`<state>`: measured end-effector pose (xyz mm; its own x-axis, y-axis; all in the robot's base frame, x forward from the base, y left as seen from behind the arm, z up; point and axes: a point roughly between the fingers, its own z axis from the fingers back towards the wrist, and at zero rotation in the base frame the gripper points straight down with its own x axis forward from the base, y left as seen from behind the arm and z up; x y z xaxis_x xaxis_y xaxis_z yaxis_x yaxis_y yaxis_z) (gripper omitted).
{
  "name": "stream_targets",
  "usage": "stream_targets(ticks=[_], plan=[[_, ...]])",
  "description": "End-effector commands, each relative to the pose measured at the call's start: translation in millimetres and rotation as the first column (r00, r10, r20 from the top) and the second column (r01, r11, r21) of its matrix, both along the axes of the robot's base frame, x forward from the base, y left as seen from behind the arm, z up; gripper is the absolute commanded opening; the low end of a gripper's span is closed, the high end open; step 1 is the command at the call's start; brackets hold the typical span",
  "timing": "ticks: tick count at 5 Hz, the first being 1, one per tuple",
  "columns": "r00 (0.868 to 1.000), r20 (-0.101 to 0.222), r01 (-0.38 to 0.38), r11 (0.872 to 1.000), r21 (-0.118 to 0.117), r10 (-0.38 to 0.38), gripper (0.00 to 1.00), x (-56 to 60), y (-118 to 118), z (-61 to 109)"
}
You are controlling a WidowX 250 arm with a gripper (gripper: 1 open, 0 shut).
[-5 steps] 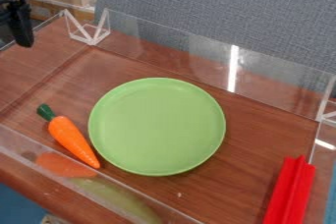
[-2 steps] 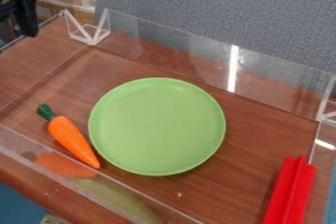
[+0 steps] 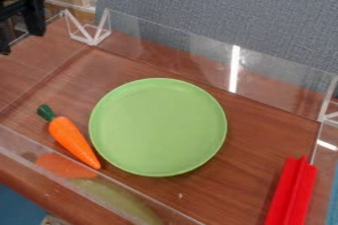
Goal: Put the carrot on the left side
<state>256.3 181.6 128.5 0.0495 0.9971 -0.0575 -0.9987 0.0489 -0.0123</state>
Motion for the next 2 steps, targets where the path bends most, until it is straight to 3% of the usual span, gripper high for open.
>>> stream_targets(ticks=[1, 2], plan=[[1.000, 0.028, 0.001, 0.999, 0.054, -0.002, 1.00, 4.9, -9, 9.3], [0.997, 0.032, -0.072, 0.995, 0.070, 0.070, 1.00, 1.8, 6, 1.0]])
